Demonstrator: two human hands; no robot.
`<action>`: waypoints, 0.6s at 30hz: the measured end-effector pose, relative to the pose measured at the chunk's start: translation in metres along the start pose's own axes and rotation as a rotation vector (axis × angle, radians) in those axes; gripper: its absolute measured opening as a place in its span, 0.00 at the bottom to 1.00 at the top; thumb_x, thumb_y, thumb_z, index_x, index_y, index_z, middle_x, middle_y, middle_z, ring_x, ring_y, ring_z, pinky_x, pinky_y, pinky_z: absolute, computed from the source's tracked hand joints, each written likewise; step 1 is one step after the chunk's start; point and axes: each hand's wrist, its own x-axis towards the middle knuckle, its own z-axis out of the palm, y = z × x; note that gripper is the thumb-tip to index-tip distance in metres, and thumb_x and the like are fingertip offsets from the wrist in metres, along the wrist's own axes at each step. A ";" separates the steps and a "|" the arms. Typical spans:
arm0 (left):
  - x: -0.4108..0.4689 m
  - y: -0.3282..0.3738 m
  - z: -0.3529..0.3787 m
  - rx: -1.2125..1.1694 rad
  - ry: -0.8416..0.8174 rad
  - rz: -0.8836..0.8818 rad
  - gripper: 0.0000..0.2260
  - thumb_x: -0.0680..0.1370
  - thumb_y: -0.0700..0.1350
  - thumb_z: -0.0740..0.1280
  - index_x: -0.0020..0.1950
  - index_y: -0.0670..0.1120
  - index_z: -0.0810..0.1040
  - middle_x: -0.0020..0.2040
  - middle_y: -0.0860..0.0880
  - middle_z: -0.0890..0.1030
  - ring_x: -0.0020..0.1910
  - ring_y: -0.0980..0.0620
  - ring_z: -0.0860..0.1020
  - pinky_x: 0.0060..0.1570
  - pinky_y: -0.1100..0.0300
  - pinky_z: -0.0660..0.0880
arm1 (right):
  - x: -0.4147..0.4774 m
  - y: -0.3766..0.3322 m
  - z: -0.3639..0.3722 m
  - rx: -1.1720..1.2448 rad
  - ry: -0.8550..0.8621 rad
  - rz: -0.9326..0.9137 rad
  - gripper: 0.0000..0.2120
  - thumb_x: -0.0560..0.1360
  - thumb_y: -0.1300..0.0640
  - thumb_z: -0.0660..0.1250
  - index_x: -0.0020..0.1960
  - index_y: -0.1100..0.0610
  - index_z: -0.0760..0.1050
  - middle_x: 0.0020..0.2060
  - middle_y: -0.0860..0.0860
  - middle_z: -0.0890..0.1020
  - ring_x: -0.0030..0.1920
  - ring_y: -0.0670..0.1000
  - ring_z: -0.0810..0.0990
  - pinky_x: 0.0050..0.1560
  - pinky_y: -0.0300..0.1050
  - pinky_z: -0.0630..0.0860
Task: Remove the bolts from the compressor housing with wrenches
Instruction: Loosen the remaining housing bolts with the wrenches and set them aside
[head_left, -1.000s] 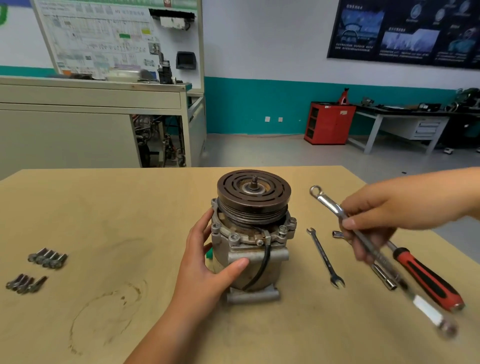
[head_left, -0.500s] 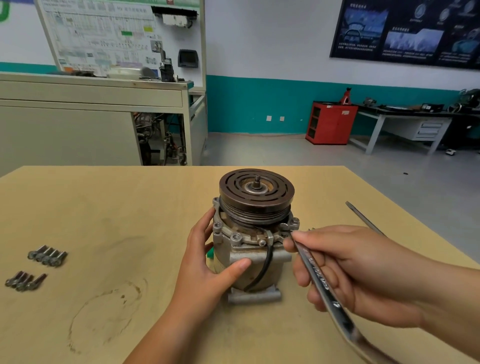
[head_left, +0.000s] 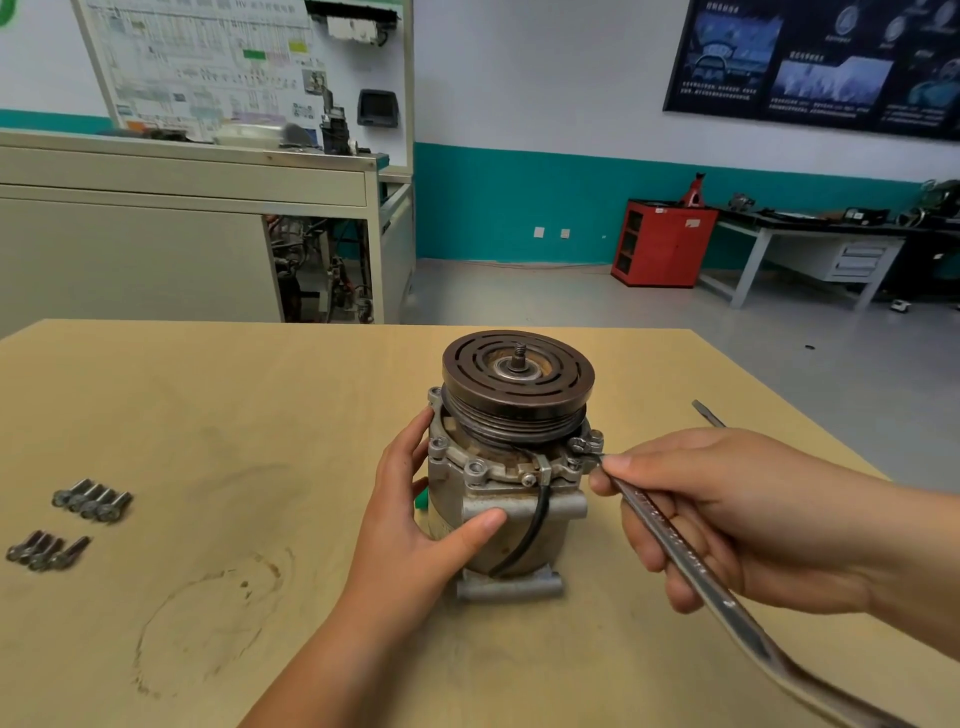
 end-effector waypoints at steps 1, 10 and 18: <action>0.000 0.000 0.000 0.001 0.001 -0.003 0.36 0.62 0.63 0.73 0.66 0.75 0.60 0.68 0.66 0.69 0.68 0.64 0.68 0.61 0.72 0.67 | 0.000 -0.002 -0.001 -0.024 -0.004 0.007 0.10 0.79 0.56 0.58 0.48 0.64 0.72 0.21 0.57 0.76 0.16 0.51 0.75 0.17 0.36 0.72; 0.000 0.004 0.000 -0.019 -0.005 -0.014 0.37 0.63 0.61 0.73 0.68 0.71 0.60 0.69 0.63 0.69 0.68 0.63 0.68 0.61 0.73 0.67 | 0.011 -0.028 -0.037 -0.638 -0.195 0.163 0.14 0.79 0.49 0.56 0.47 0.59 0.73 0.22 0.52 0.76 0.19 0.49 0.75 0.24 0.38 0.75; -0.001 0.005 0.001 -0.020 -0.006 -0.035 0.38 0.62 0.62 0.72 0.69 0.69 0.60 0.69 0.63 0.68 0.68 0.64 0.68 0.61 0.74 0.66 | 0.046 -0.063 -0.066 -1.322 0.025 0.051 0.25 0.59 0.30 0.60 0.45 0.45 0.81 0.40 0.42 0.81 0.45 0.44 0.77 0.52 0.41 0.73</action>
